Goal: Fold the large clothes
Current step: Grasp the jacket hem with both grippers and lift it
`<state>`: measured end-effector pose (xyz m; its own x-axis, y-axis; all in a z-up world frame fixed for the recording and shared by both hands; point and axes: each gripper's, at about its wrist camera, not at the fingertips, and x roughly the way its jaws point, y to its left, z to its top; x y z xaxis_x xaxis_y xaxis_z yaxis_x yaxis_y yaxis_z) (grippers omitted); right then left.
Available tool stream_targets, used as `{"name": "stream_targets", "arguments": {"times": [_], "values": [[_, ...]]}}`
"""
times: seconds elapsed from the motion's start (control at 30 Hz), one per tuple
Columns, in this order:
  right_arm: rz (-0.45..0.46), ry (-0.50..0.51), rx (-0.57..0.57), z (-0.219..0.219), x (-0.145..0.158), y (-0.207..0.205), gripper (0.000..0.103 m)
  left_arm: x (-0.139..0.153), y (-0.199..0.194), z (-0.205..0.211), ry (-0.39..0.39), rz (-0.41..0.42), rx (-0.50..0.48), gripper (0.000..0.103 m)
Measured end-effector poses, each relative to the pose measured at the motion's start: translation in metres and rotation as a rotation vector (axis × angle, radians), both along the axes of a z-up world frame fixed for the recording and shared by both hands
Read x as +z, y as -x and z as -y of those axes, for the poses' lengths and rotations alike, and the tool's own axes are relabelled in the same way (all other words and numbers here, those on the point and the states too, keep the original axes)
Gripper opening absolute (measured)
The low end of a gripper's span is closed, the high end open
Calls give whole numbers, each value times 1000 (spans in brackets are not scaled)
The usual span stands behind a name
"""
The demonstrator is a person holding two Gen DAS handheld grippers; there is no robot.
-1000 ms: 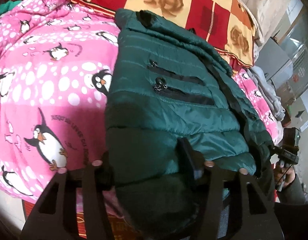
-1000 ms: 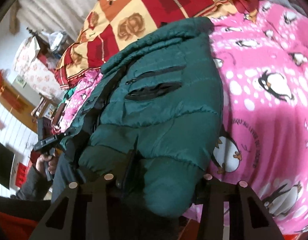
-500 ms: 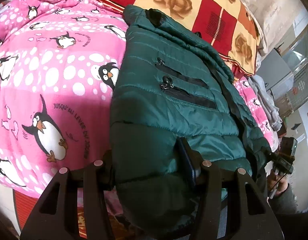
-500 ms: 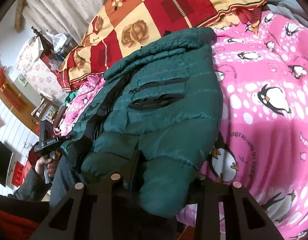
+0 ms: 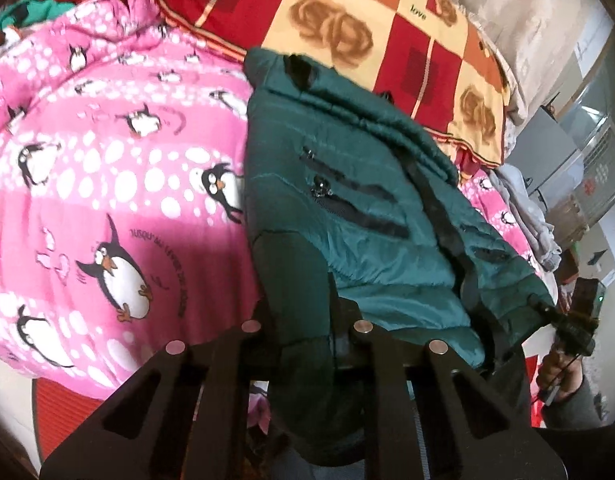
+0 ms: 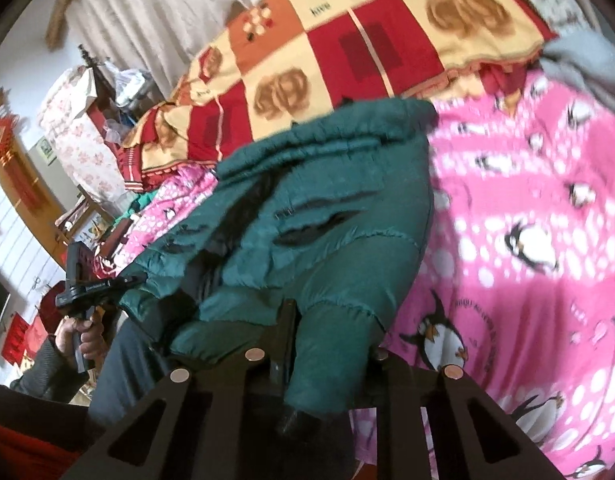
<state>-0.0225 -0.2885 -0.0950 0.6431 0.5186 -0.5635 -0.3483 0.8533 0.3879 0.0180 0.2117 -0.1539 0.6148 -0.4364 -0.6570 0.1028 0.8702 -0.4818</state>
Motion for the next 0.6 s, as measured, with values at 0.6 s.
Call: {"name": "stream_targets", "arguments": {"times": [0.6], "values": [[136,-60,60,5,53,96,15,57,102,-30,120,143,51,12]]}}
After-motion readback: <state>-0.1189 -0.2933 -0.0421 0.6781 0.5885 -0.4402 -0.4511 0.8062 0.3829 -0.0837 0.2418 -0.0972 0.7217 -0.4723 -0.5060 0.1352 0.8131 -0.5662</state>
